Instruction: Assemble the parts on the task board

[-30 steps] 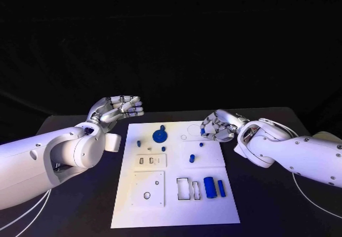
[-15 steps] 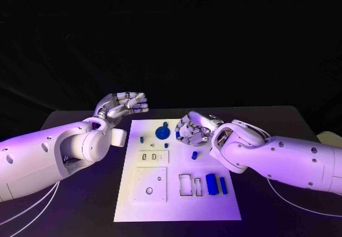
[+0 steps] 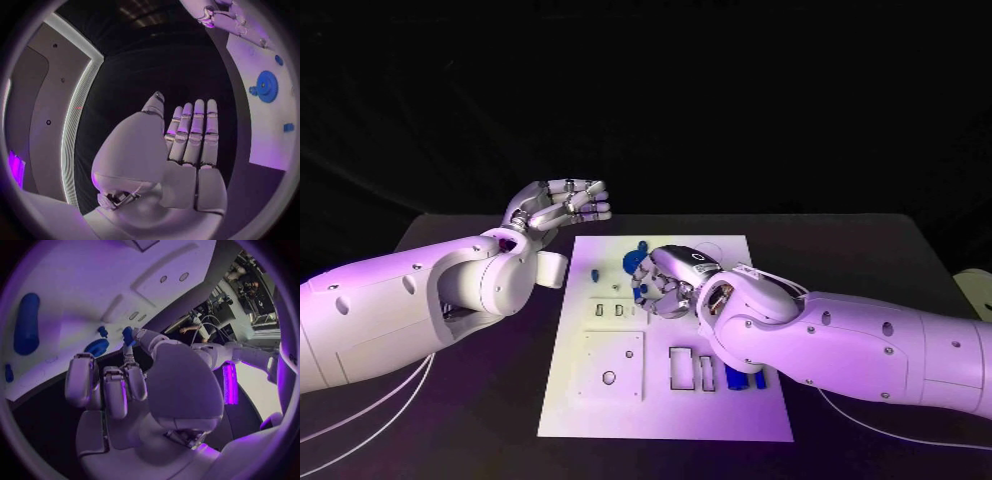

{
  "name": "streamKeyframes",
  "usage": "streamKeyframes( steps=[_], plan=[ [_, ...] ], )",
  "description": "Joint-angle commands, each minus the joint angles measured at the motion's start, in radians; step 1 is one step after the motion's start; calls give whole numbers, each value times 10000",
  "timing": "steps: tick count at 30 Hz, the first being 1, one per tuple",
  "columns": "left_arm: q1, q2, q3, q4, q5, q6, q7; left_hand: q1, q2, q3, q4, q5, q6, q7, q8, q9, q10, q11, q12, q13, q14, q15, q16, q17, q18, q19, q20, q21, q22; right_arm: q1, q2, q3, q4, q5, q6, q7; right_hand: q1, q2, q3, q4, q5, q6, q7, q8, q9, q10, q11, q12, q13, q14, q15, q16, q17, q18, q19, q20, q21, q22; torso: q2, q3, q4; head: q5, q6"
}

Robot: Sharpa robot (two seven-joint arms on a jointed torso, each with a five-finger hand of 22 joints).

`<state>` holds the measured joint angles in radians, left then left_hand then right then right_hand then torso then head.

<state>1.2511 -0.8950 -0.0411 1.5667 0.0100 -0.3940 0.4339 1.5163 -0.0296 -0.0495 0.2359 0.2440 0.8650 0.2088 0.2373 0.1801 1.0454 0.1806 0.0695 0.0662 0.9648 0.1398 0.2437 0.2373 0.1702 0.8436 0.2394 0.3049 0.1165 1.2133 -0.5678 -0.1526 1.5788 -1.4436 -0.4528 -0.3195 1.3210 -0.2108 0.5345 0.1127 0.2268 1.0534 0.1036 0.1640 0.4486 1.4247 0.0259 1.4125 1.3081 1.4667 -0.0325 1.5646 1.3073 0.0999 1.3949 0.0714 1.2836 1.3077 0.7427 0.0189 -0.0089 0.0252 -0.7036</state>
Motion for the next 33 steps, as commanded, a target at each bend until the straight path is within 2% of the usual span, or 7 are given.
streamKeyframes(
  steps=[1,5,14,21,25,33],
  plan=[
    [5,44,5,-16,28,181,37,113,25,-28,-19,-62,-54,26,-52,9,-53,-33,-35,13,-52,11,-61,8,94,-22,76,-53,-8,-100,173,-19,-92,-591,342,-442,-86,38,48,-1,58,20,-8,68,-10,6,-17,-57,568,1041,-80,62,2635,-176,-8,-31,-36,24,7,12,9,145,-75],
    [5,65,5,-45,28,177,34,113,25,-28,-19,-62,-54,26,-52,9,-53,-33,-35,13,-52,11,-61,8,94,-22,76,-53,-8,-192,336,-32,-161,-695,423,-499,-119,28,46,-1,62,13,-9,69,-3,9,-16,-55,571,1041,-81,62,2635,-176,-6,-33,-37,25,9,22,6,256,-133],
    [6,94,5,-68,28,181,28,113,25,-28,-19,-62,-54,26,-52,9,-53,-33,-35,13,-52,11,-61,8,94,-22,76,-53,-8,-343,563,-53,-302,-875,524,-587,-193,12,42,7,66,3,-10,74,13,15,-17,-51,578,1041,-82,62,2635,-175,-6,-35,-46,22,21,16,7,473,-252],
    [6,89,5,-71,28,182,22,113,25,-28,-19,-62,-54,26,-52,9,-53,-33,-35,13,-52,11,-61,8,94,-22,76,-53,-8,-380,605,-58,-380,-987,553,-651,-255,-21,30,5,60,-9,-11,77,26,10,-18,-59,569,1041,-82,62,2635,-173,-10,-37,-61,14,8,5,4,507,-299],
    [7,81,5,-76,28,180,21,113,25,-28,-19,-62,-54,26,-52,9,-53,-33,-35,13,-52,11,-61,8,94,-22,76,-53,-8,-386,614,-58,-398,-1018,560,-656,-286,-40,24,2,56,-18,-11,76,32,6,-18,-63,564,1041,-83,62,2635,-169,-17,-37,-76,3,10,11,-2,542,-317],
    [7,70,5,-88,28,178,17,113,25,-28,-19,-62,-54,26,-52,9,-53,-33,-35,13,-52,11,-61,8,94,-22,76,-53,-8,-393,654,-59,-443,-1022,642,-634,-427,-118,-3,1,29,-72,-2,65,54,-6,-13,-79,547,1041,-80,62,2635,-165,-23,-38,-105,-10,8,6,2,567,-317]
  ],
)
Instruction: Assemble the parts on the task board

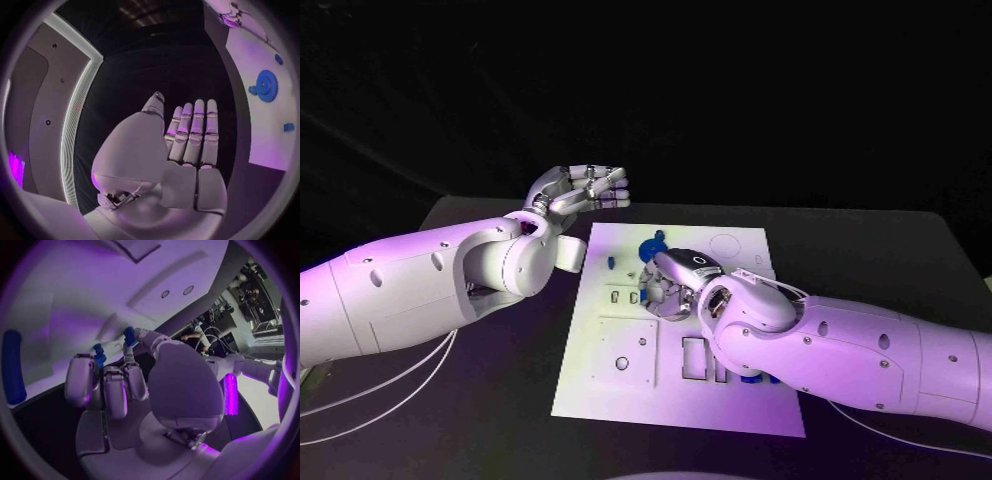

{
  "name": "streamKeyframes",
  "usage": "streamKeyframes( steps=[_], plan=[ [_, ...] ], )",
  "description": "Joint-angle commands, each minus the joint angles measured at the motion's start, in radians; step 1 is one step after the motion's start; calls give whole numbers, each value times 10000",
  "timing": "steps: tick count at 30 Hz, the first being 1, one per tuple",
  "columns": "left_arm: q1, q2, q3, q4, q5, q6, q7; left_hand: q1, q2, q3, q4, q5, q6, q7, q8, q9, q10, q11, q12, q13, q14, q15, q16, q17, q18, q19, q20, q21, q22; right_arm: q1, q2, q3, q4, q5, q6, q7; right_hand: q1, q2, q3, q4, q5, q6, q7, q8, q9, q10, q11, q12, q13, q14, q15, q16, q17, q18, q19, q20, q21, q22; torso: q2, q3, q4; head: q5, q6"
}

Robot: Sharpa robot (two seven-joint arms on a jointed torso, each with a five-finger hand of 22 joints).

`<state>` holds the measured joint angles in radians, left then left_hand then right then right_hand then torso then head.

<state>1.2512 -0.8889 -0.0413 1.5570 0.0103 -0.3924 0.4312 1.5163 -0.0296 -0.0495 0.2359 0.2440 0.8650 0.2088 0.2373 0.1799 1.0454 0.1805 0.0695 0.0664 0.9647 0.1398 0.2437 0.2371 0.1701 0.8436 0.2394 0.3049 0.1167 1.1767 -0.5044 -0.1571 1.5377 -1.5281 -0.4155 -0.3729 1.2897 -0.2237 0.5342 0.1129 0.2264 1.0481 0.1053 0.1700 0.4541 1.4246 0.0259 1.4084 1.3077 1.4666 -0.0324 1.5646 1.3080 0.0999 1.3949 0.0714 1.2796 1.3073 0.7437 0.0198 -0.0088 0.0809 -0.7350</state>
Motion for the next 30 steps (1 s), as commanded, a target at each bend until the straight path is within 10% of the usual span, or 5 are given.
streamKeyframes(
  steps=[1,30],
  plan=[
    [6,9,6,10,25,163,44,113,25,-28,-19,-62,-54,26,-52,11,-53,-32,-35,11,-52,11,-61,11,95,-21,76,-53,-10,-27,21,-14,-34,-177,274,-101,-114,11,0,-1,33,-19,-19,5,-1,-6,-13,-38,551,1042,-81,62,2628,-166,-22,-38,-65,-7,-1,-4,1,10,-4],
    [7,-15,7,-10,25,143,33,112,31,-51,-32,-65,-52,25,-56,19,-55,-33,-33,13,-56,11,-80,35,97,-19,78,-64,-25,-28,98,-16,-208,-156,196,33,-719,-370,-402,23,-926,-836,236,-411,-139,-246,220,-278,270,1042,117,62,2628,-138,-67,134,-281,-87,-5,1,-9,57,-36]
  ],
)
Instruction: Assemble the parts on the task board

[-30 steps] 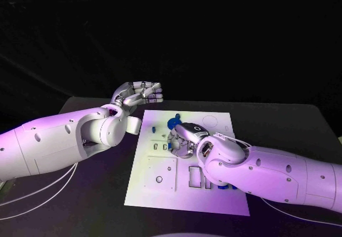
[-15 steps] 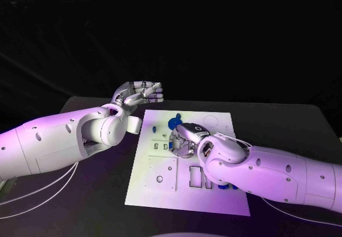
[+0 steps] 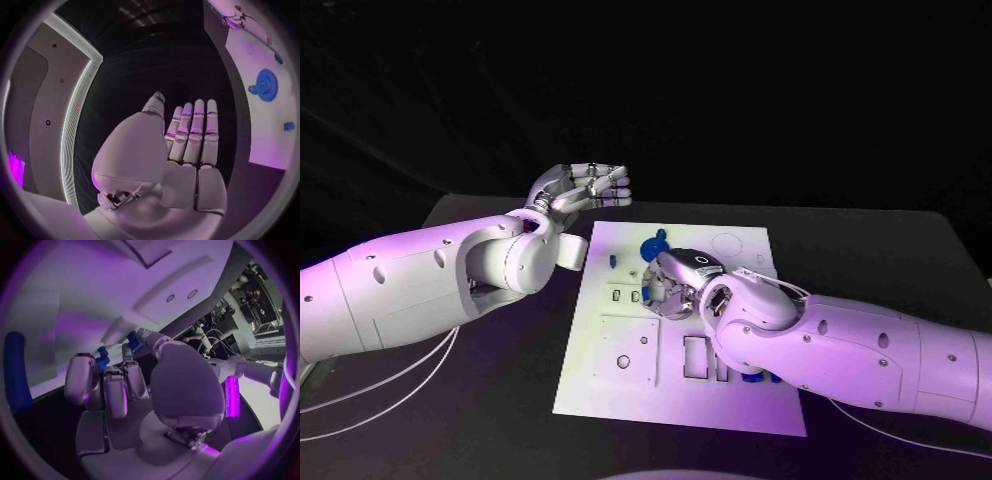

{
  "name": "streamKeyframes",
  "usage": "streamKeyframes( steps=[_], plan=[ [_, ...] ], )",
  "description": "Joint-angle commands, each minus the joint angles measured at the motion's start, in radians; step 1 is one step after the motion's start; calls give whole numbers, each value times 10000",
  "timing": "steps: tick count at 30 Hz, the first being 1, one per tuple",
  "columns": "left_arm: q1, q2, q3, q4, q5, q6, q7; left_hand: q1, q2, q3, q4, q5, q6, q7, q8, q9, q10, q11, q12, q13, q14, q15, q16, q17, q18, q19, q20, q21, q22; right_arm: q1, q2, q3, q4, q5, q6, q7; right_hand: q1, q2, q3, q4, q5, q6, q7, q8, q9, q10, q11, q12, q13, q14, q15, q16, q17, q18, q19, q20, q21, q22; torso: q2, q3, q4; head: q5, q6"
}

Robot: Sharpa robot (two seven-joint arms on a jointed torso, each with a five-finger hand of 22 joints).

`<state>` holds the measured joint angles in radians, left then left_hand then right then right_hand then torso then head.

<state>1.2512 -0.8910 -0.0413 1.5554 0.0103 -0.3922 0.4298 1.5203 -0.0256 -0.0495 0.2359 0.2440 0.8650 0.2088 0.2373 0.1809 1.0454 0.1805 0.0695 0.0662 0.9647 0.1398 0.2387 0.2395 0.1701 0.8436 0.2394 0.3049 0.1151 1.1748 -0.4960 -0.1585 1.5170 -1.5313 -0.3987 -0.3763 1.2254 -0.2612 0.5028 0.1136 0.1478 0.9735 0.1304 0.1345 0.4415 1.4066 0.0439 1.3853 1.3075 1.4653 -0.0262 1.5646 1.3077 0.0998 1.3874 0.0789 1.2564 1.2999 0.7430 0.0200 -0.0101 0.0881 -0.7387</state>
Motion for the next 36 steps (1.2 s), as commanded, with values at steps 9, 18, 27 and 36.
streamKeyframes(
  steps=[9,18,27,36],
  plan=[
    [6,-4,7,-1,25,143,41,71,-10,-58,-36,-65,-56,28,-59,9,-68,-31,-39,13,-62,13,-39,16,96,-18,79,-66,-13,-8,2,-3,6,-125,-85,134,-204,-3,-680,181,-304,-236,6,-115,-62,-145,70,-116,184,1055,82,62,2631,-126,-6,89,-124,-32,0,-6,0,-12,9],
    [6,-21,7,-142,-424,267,-555,-149,24,-226,82,-67,-47,14,-63,35,90,-87,25,40,242,-70,88,155,125,124,36,-13,-16,55,-760,29,731,175,-1677,933,669,506,-3307,1175,-344,-571,100,-216,-320,-237,160,-167,88,1055,164,62,2631,-106,-4,168,-288,-35,-36,-2,2,-13,51],
    [10,-134,7,-456,-2744,1620,-2807,-1319,585,-1490,540,17,839,-722,747,720,2739,-1089,933,814,2850,-1101,1758,1691,145,2068,-893,1140,421,702,-2546,81,1815,3874,-1837,3192,1367,753,-3196,1363,259,-483,74,-113,-309,-465,128,-385,-166,975,131,-36,2308,21,-312,141,-888,-429,-178,-4,-83,25,12],
    [56,-94,18,-409,-6109,3326,-6729,-1401,1577,-3371,561,475,421,-1453,2835,3463,2842,-1924,4663,4570,5690,-2074,12174,11826,-191,3793,-1965,6957,5419,1254,-4158,82,2400,6010,-1283,3617,1319,734,-3178,1516,252,-411,57,-45,-269,-501,114,-429,-223,978,120,-36,2319,21,-308,131,-928,-429,-362,63,-122,33,-46]
  ],
)
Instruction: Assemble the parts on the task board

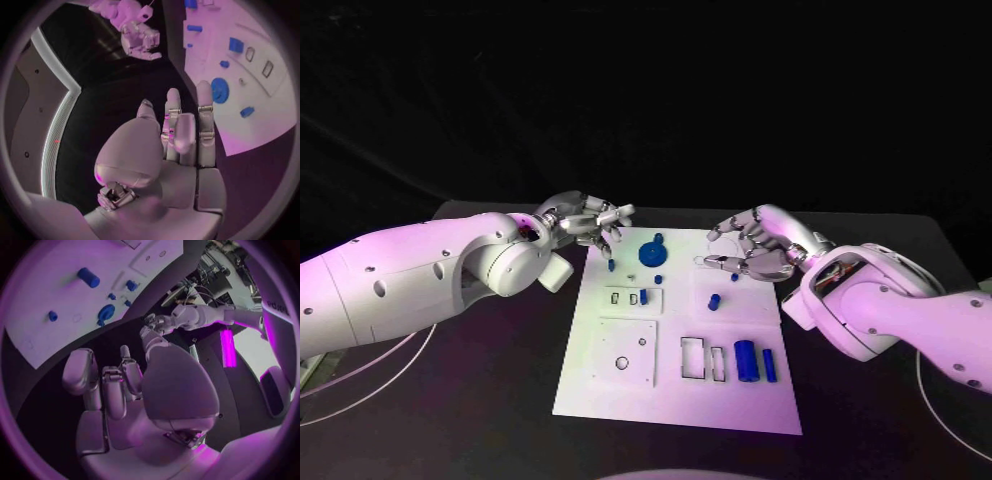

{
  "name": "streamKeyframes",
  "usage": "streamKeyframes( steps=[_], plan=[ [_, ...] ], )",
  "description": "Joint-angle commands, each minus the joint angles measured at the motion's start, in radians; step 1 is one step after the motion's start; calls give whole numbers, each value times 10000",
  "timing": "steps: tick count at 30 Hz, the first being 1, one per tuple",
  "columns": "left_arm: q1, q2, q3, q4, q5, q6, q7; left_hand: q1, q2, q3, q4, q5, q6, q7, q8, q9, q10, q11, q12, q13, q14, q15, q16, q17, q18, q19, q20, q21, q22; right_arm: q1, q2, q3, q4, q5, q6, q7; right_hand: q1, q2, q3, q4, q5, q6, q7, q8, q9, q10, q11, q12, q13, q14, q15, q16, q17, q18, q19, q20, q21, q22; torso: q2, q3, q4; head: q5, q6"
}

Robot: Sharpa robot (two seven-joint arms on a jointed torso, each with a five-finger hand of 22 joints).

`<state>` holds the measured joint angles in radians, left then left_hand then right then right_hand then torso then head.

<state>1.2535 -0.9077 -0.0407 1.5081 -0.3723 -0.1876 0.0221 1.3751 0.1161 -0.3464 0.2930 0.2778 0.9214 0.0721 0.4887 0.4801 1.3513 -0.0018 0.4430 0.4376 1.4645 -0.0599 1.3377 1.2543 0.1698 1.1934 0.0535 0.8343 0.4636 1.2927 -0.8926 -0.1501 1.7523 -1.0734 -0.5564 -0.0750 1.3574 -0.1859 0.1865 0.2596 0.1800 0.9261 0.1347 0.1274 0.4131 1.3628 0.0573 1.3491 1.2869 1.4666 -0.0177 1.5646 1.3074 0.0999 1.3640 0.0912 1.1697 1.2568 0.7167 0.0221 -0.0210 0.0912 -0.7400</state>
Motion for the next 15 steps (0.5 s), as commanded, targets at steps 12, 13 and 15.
streamKeyframes(
  steps=[12,13,15],
  plan=[
    [347,877,15,-93,-4661,2483,-5852,-788,360,-1161,0,-1255,-355,-213,982,1652,10,-227,5153,4965,996,-205,2128,2872,-755,1343,-214,4724,6290,199,-669,-4,-442,1626,319,393,-36,-76,-68,137,71,111,-8,72,54,-78,-36,-93,-52,958,21,-47,2290,24,-76,-1,-97,-11,-228,104,59,-213,-104],
    [366,977,13,-121,-4727,2595,-6012,-779,429,-1147,-6,-1259,-419,-199,1009,1720,-152,-211,4962,4792,956,-195,2008,2701,-779,1389,-205,4796,6431,203,-674,-4,-483,1620,317,371,-33,-77,-68,145,97,115,-9,77,59,-89,-40,-107,-68,959,20,-46,2293,26,-79,-3,-108,-17,-235,109,62,-222,-102],
    [396,1148,9,-171,-4811,2794,-6263,-755,494,-1149,-9,-1220,-516,-179,1035,1797,-298,-191,4836,4685,937,-181,1954,2627,-805,1442,-193,4871,6579,210,-675,-4,-555,1604,319,322,-32,-82,-71,151,120,120,-11,82,64,-86,-42,-105,-66,956,18,-50,2281,29,-84,-5,-120,-25,-247,126,57,-233,-118]
  ],
)
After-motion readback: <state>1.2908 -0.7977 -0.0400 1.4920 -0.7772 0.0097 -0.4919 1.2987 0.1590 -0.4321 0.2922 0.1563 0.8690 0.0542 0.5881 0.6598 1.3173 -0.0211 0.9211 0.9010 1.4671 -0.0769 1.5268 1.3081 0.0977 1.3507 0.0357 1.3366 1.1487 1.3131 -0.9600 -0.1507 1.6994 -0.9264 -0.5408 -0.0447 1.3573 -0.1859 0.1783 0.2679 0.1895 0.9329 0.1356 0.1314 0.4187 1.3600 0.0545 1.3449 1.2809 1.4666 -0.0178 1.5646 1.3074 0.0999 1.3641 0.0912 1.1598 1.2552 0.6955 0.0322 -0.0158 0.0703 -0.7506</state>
